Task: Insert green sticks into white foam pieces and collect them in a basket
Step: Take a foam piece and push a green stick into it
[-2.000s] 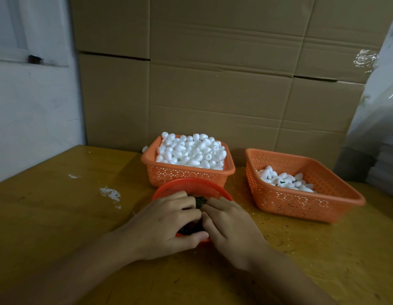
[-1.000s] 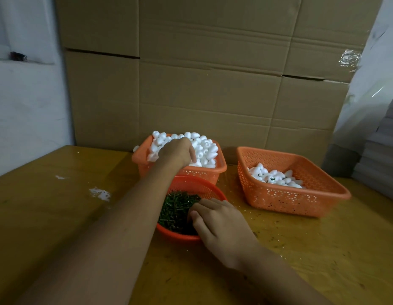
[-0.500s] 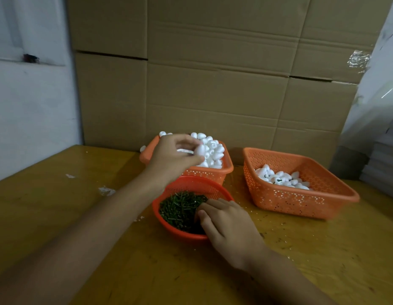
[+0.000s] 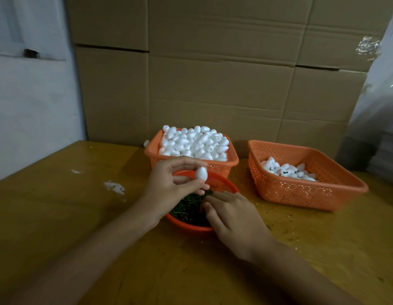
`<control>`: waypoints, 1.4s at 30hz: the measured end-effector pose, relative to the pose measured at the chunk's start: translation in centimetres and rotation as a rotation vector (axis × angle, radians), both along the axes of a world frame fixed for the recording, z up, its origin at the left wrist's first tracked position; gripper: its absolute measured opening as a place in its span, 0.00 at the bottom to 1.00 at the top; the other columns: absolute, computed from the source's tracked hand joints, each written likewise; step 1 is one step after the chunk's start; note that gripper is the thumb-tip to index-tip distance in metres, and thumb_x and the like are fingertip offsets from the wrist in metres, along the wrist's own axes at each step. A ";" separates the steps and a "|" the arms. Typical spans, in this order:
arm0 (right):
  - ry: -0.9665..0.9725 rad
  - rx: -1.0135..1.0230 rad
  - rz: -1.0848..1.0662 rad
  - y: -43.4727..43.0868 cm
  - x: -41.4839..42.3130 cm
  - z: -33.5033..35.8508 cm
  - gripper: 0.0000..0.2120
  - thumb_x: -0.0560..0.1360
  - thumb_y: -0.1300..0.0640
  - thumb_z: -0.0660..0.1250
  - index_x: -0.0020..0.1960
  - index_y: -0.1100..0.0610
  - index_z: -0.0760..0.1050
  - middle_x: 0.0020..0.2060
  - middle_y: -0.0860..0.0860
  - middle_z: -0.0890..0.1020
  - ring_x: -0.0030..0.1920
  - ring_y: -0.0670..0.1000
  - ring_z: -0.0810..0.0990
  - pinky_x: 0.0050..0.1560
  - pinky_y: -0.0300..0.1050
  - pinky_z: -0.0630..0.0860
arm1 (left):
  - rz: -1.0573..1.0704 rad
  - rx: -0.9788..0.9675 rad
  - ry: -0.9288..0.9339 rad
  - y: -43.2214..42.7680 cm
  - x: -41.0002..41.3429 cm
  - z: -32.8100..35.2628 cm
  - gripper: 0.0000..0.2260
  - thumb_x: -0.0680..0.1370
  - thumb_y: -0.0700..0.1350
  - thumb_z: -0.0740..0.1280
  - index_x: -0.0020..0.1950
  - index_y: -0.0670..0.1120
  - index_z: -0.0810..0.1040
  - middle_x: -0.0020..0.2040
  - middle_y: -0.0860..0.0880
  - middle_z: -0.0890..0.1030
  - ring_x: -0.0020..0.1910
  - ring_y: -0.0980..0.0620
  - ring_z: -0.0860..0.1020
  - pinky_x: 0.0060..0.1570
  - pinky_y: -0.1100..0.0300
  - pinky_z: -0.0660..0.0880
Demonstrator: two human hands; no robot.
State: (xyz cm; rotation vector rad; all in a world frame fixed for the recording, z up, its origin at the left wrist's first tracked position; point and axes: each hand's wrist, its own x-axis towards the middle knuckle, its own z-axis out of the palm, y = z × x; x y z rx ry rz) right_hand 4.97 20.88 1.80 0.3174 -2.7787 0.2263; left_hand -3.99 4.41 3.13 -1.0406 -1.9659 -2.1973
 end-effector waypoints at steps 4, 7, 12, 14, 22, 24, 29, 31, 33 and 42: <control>0.007 -0.026 0.004 -0.2 -0.1 -0.1 0.26 0.83 0.42 0.39 0.49 0.50 0.74 0.46 0.45 0.79 0.47 0.47 0.75 0.53 0.49 0.70 | -0.003 0.015 0.021 -0.1 0.1 -0.2 0.10 0.77 0.35 0.76 0.57 0.42 0.85 0.55 0.47 0.87 0.46 0.42 0.89 0.45 0.57 0.84; 0.007 -0.020 0.007 -0.2 -0.1 -0.1 0.26 0.83 0.43 0.40 0.49 0.50 0.74 0.46 0.45 0.79 0.47 0.48 0.75 0.53 0.49 0.69 | 0.004 0.036 0.033 0.0 0.0 -0.4 0.10 0.77 0.36 0.76 0.58 0.43 0.85 0.54 0.46 0.87 0.45 0.41 0.88 0.44 0.56 0.85; 0.011 -0.005 0.008 -0.1 -0.1 -0.1 0.26 0.82 0.43 0.39 0.50 0.50 0.75 0.47 0.45 0.79 0.48 0.48 0.75 0.53 0.48 0.69 | -0.040 0.073 -0.009 0.1 0.1 -0.3 0.12 0.76 0.36 0.76 0.58 0.47 0.86 0.54 0.44 0.88 0.46 0.41 0.88 0.42 0.58 0.85; 0.005 0.000 0.010 -0.1 0.0 -0.1 0.26 0.82 0.43 0.39 0.50 0.50 0.75 0.46 0.45 0.79 0.47 0.47 0.75 0.53 0.48 0.69 | -0.055 0.076 -0.022 0.0 0.1 -0.4 0.12 0.76 0.36 0.76 0.57 0.47 0.87 0.54 0.44 0.88 0.47 0.41 0.88 0.43 0.58 0.85; -0.008 0.009 -0.001 -0.1 -0.1 0.0 0.29 0.81 0.41 0.36 0.51 0.49 0.75 0.46 0.44 0.78 0.47 0.46 0.74 0.55 0.48 0.69 | -0.066 0.072 -0.028 -0.2 0.1 0.0 0.13 0.73 0.39 0.77 0.57 0.40 0.85 0.54 0.43 0.88 0.48 0.40 0.88 0.45 0.56 0.85; -0.002 0.000 0.003 -0.1 -0.1 0.0 0.28 0.82 0.42 0.37 0.50 0.49 0.75 0.45 0.44 0.78 0.46 0.46 0.74 0.54 0.47 0.69 | -0.071 0.069 -0.017 -0.2 0.1 0.0 0.11 0.74 0.36 0.76 0.56 0.39 0.84 0.54 0.42 0.87 0.47 0.39 0.88 0.44 0.56 0.85; 0.014 -0.004 0.001 -0.2 -0.1 -0.1 0.26 0.82 0.42 0.38 0.49 0.49 0.74 0.44 0.44 0.77 0.45 0.46 0.73 0.52 0.47 0.68 | -0.072 0.064 -0.019 -0.3 0.2 0.1 0.10 0.75 0.34 0.76 0.56 0.38 0.84 0.54 0.42 0.87 0.48 0.40 0.88 0.44 0.57 0.85; 0.011 -0.006 0.001 -0.2 -0.1 -0.1 0.27 0.82 0.42 0.38 0.49 0.49 0.74 0.45 0.44 0.77 0.45 0.46 0.73 0.52 0.47 0.68 | -0.072 0.063 -0.015 -0.3 0.2 0.1 0.11 0.74 0.35 0.77 0.56 0.39 0.84 0.55 0.43 0.87 0.48 0.40 0.88 0.43 0.57 0.85; 0.009 -0.009 0.003 -0.2 -0.1 -0.1 0.27 0.82 0.42 0.38 0.50 0.49 0.75 0.45 0.44 0.77 0.45 0.46 0.73 0.53 0.47 0.69 | -0.067 0.067 -0.008 -0.4 0.2 0.1 0.11 0.73 0.37 0.77 0.55 0.39 0.85 0.55 0.43 0.87 0.48 0.40 0.88 0.44 0.57 0.85; 0.004 -0.006 0.004 -0.3 -0.1 0.1 0.29 0.81 0.41 0.37 0.52 0.49 0.76 0.46 0.44 0.78 0.47 0.46 0.74 0.53 0.47 0.69 | -0.063 0.043 0.014 -0.5 -0.1 0.0 0.09 0.72 0.38 0.78 0.50 0.47 0.86 0.55 0.44 0.87 0.50 0.36 0.87 0.51 0.50 0.85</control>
